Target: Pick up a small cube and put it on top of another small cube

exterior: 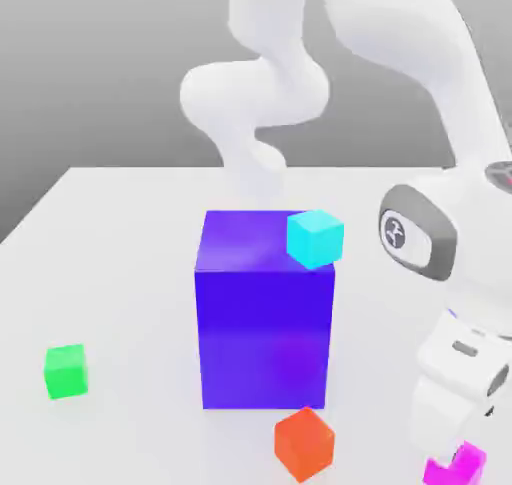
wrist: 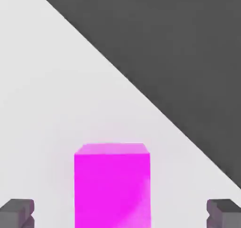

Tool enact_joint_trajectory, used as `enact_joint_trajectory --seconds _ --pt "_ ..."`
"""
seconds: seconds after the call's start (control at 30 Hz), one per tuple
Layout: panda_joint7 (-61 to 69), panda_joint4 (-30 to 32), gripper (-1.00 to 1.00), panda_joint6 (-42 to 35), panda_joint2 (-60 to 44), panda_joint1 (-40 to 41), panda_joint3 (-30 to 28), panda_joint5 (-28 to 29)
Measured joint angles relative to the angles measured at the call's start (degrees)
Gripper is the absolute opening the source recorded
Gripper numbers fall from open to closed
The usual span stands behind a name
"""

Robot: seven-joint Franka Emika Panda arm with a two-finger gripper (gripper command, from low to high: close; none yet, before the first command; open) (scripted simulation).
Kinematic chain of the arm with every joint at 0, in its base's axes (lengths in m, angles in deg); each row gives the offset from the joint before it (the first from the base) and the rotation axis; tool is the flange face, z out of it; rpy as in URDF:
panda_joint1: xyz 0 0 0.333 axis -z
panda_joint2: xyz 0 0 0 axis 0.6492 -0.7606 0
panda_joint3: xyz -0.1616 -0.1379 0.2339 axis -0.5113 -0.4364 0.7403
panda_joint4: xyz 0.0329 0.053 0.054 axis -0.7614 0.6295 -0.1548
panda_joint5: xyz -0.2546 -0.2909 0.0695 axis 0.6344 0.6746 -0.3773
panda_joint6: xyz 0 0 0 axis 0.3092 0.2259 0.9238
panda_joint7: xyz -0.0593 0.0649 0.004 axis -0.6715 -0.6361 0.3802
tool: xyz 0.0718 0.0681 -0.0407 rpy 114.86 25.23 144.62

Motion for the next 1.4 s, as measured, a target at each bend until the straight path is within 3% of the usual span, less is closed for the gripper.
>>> enact_joint_trajectory --seconds 0.03,0.27,0.47,0.97,1.4 --pt "-0.3 -0.4 -1.0 1.3 -1.7 -0.4 -0.4 0.4" --pt "-0.3 -0.4 -1.0 1.4 -2.0 -0.4 -0.5 0.5" --pt "1.9 0.9 -1.0 -4.1 7.2 2.1 1.6 -2.9" --pt "21.5 11.5 -1.0 -4.0 19.9 20.7 -12.3 -0.9" --pt "44.7 21.5 -1.0 -4.3 28.1 39.6 -21.2 -7.4"
